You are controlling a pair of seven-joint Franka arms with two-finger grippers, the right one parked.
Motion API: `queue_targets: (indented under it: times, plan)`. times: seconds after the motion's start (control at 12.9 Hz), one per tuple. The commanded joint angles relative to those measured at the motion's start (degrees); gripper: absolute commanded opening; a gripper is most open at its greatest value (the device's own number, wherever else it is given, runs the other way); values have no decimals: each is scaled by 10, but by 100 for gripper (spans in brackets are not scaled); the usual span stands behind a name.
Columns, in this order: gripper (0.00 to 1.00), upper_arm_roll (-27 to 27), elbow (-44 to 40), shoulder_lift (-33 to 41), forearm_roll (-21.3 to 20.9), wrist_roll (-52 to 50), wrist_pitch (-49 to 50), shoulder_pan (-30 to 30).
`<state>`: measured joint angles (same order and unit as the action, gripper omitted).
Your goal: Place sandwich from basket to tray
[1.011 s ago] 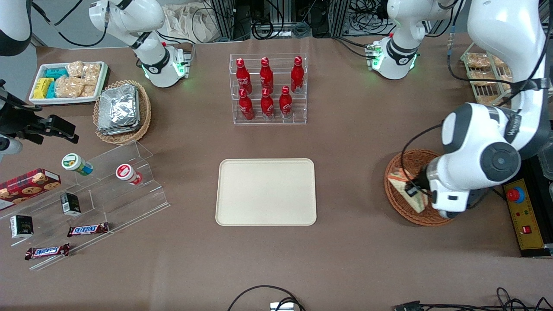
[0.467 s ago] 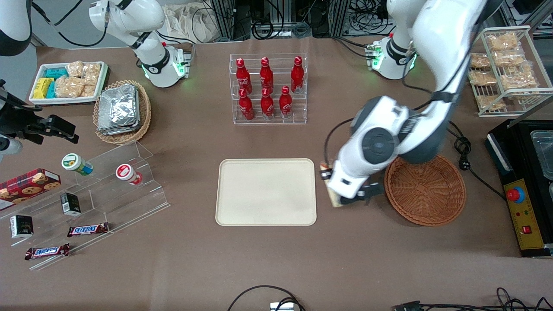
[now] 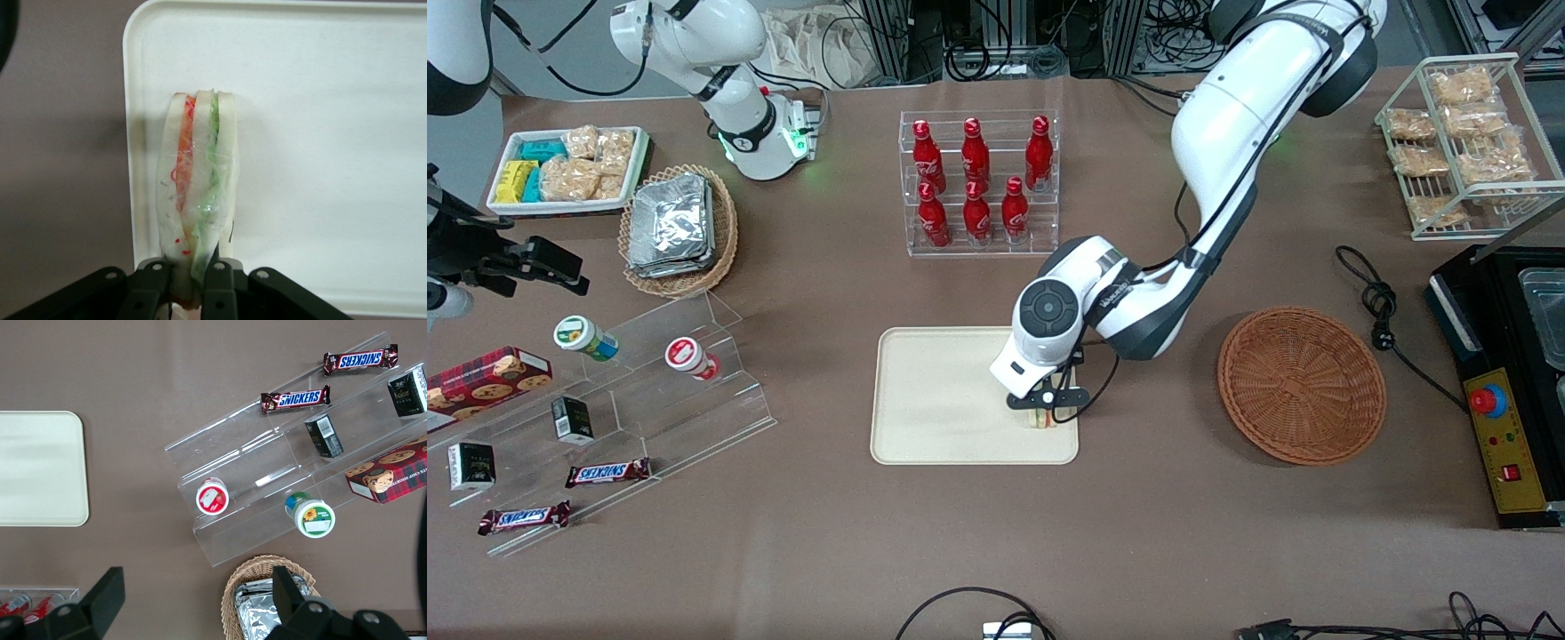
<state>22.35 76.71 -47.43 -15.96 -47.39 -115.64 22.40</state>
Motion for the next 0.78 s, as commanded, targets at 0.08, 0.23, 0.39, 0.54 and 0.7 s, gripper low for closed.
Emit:
queue_targets:
  times: [0.08, 0.23, 0.39, 0.54, 0.7]
  plan:
    - [98, -3, -21, -4, -19, 13, 12, 2]
    - [100, -3, -22, 4, -17, 8, 12, -2]
    - [100, -3, -16, 36, -14, 3, 27, -3]
    - [100, -3, 11, 77, -13, 7, 59, -16]
    - [100, -2, 107, 154, -12, 12, 52, -52]
